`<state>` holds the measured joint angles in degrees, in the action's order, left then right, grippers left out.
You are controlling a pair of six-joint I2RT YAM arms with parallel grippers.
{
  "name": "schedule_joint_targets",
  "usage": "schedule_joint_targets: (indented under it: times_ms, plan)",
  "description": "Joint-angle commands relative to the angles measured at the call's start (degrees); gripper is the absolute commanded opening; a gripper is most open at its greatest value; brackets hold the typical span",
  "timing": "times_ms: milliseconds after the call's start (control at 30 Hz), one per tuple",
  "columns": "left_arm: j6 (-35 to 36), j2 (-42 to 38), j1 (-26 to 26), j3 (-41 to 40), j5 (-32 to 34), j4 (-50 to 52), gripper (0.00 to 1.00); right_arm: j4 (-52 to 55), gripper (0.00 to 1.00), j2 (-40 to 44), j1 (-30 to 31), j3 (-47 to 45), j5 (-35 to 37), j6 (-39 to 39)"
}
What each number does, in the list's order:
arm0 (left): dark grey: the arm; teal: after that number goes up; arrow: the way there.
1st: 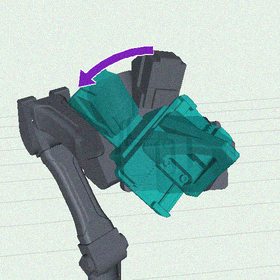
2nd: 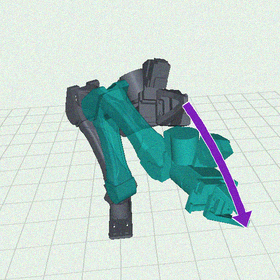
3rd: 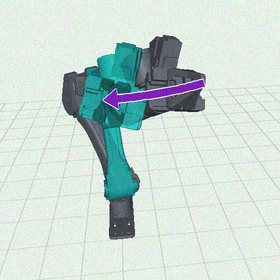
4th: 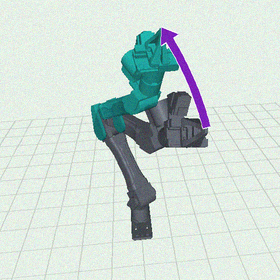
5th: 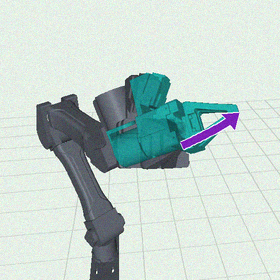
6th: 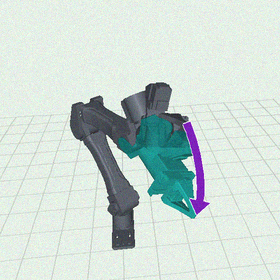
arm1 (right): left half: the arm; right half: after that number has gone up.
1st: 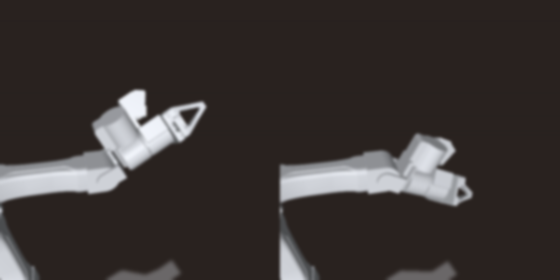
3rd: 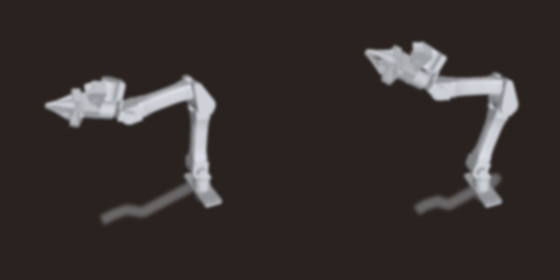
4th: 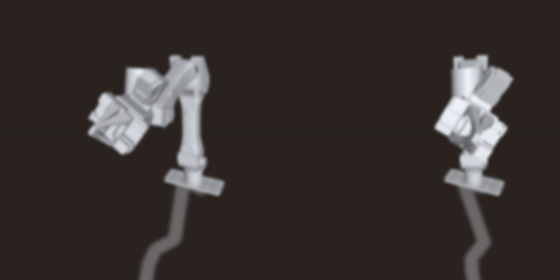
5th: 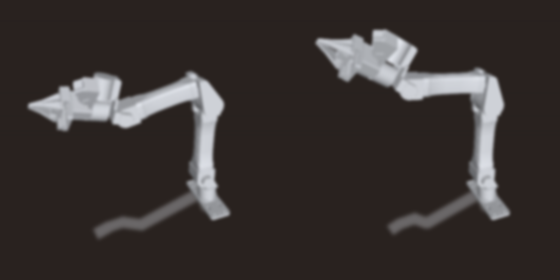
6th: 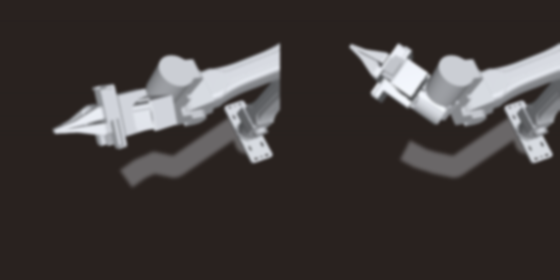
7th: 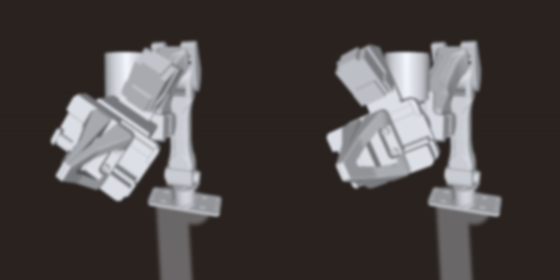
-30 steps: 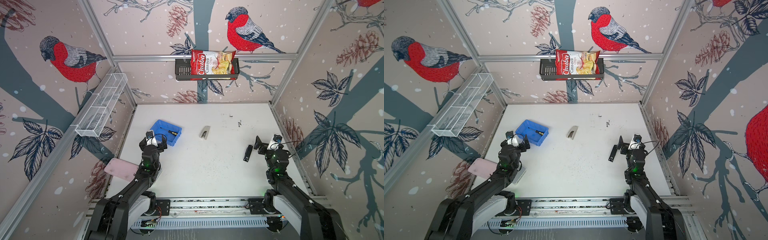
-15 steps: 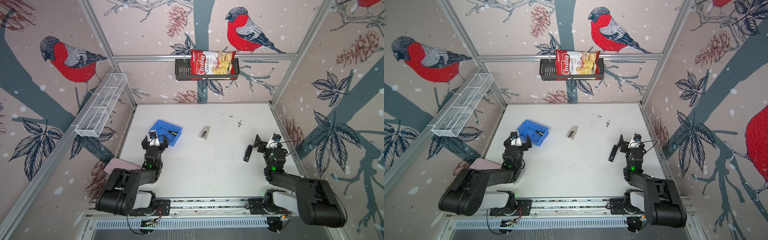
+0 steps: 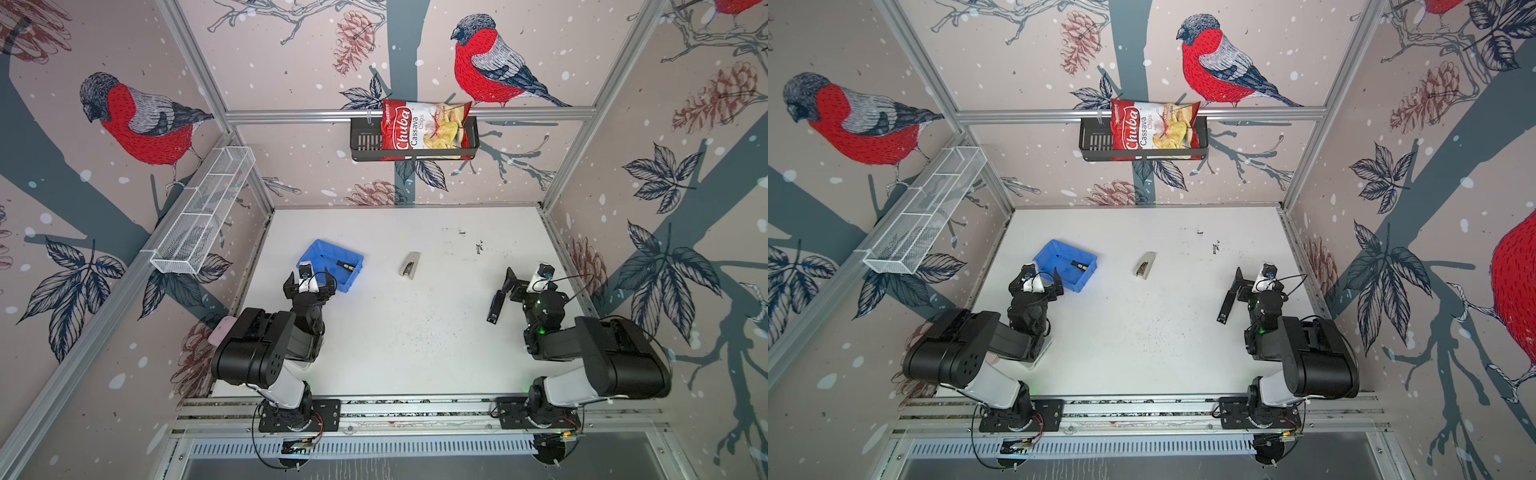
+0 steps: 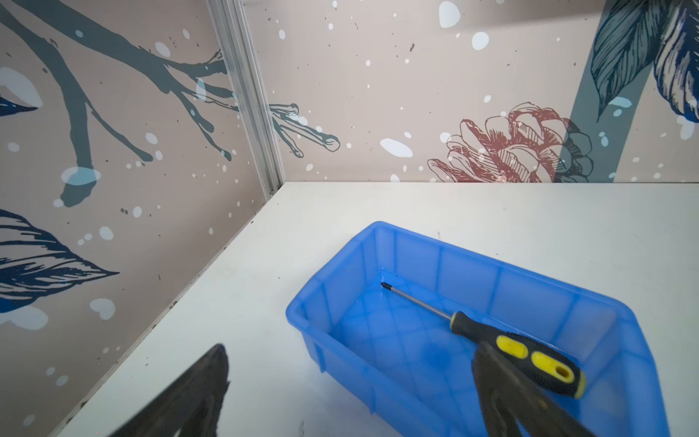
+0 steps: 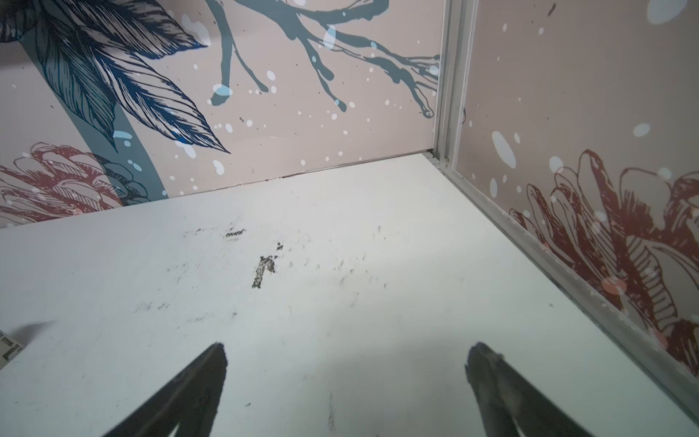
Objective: Put the screwdriver in the bin
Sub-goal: Reset both arms
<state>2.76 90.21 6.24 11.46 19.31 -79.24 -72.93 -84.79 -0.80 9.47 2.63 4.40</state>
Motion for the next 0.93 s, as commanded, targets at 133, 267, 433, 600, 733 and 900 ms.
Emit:
schedule_joint_targets:
  times_ms: [133, 267, 433, 600, 733, 900]
  plan:
    - [-3.1, -0.6, -2.5, 1.6, -4.0, 3.2, 0.98, 3.8, 1.0, -1.0, 0.1, 3.5, 2.3, 0.7]
    - [-2.9, -0.6, -2.5, 1.5, -3.9, 2.9, 0.98, 4.0, 0.99, -1.0, 0.3, 3.6, 2.7, 0.6]
    - [-2.9, -0.6, -2.4, 1.5, -3.9, 2.9, 0.98, 4.0, 1.0, -1.0, 0.5, 3.6, 3.0, 0.5]
    - [-2.9, -0.6, -2.5, 1.6, -3.9, 3.1, 0.98, 4.1, 0.99, -1.0, 0.5, 3.7, 3.1, 0.5]
    - [-2.9, -0.4, -2.5, 1.9, -4.0, 3.3, 0.98, 4.1, 1.0, -1.0, 0.5, 3.7, 3.1, 0.5]
    - [-2.9, -0.7, -2.5, 1.5, -3.9, 2.9, 0.98, 4.2, 1.0, -1.0, 1.0, 3.8, 4.1, 0.2]
